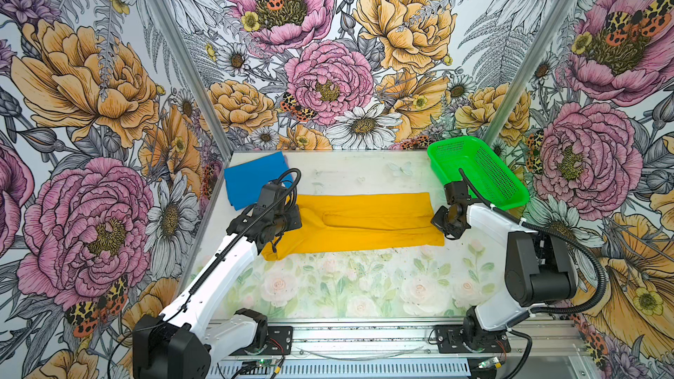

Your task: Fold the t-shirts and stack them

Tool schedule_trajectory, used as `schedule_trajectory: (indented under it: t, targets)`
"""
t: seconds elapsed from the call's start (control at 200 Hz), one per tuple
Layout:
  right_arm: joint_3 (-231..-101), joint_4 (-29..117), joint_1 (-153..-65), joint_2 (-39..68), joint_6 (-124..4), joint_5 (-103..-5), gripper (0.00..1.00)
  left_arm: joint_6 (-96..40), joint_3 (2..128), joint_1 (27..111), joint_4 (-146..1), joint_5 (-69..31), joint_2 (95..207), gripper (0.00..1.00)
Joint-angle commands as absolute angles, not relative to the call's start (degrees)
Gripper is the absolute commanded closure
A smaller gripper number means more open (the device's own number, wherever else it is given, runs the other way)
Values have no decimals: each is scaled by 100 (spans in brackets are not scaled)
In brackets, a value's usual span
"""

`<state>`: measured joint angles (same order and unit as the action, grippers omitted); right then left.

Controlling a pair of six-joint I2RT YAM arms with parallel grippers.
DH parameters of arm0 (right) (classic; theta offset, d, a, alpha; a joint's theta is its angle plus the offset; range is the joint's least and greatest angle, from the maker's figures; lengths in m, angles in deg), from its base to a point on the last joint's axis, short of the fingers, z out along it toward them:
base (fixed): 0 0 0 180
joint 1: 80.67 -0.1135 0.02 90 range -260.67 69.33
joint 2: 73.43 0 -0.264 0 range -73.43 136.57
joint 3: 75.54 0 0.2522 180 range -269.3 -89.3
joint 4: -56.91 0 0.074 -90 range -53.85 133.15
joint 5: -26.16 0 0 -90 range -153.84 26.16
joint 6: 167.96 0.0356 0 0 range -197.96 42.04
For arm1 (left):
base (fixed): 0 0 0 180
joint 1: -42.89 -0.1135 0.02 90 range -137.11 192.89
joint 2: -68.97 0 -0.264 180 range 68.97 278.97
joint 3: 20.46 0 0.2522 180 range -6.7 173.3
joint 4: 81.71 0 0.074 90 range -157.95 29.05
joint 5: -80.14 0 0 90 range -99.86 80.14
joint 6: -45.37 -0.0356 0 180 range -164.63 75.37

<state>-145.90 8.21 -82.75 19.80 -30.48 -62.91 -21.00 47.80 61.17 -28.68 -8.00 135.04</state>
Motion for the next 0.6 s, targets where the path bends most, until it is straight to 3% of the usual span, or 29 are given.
schedule_trajectory:
  t: [0.0,0.595]
  targets:
    - [-14885,993,-8224,2157,-2969,-6217,100,-2409,5082,6051,-3357,-1007,13788,100]
    - [-15517,1010,-8198,2826,-2954,-6122,100,-2745,5542,5552,-3555,-1034,14843,100]
